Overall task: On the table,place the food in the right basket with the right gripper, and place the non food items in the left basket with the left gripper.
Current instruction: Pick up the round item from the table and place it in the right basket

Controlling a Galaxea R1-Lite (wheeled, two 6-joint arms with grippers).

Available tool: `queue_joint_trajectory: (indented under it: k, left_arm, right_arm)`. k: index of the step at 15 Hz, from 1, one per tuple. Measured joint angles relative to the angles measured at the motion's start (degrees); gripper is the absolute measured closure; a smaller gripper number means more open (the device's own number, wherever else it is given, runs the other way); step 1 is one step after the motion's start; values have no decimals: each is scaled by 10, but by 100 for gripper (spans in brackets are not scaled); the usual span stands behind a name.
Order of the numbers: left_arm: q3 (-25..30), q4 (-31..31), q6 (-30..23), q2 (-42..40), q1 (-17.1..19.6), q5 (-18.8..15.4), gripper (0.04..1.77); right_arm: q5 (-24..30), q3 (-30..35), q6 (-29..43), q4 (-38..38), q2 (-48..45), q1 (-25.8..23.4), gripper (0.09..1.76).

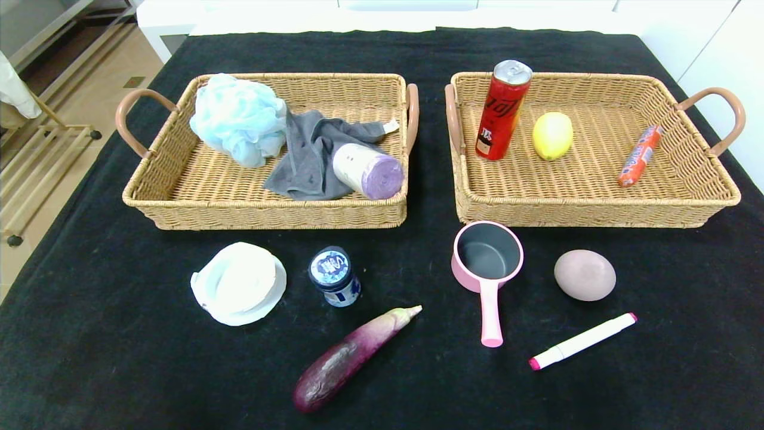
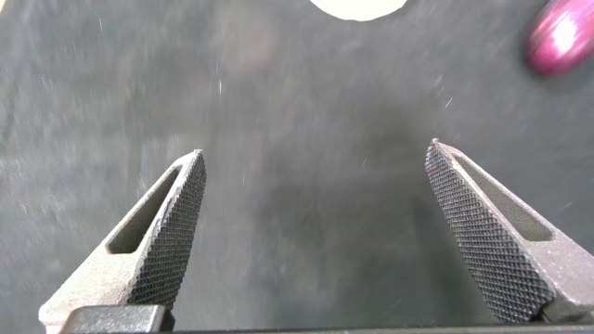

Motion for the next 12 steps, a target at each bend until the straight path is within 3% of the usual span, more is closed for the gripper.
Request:
queue_joint_trajectory:
  k: [5,7,9,12]
  left_arm:
    - [-136,89,0,28,0,-31,9]
    - [-198,95,1,69,-2,-36,9]
    - [-252,97,1,111,-6,-39,9]
    - [-284,99,2,146,-9,-40,9]
  right_arm:
    - [3,-133,-18,77,38,2,14]
    - [0,-154,-55,94,56,3,14]
    - [-9,-163,-48,94,65,3,14]
    - [-13,-190,-38,94,79,3,14]
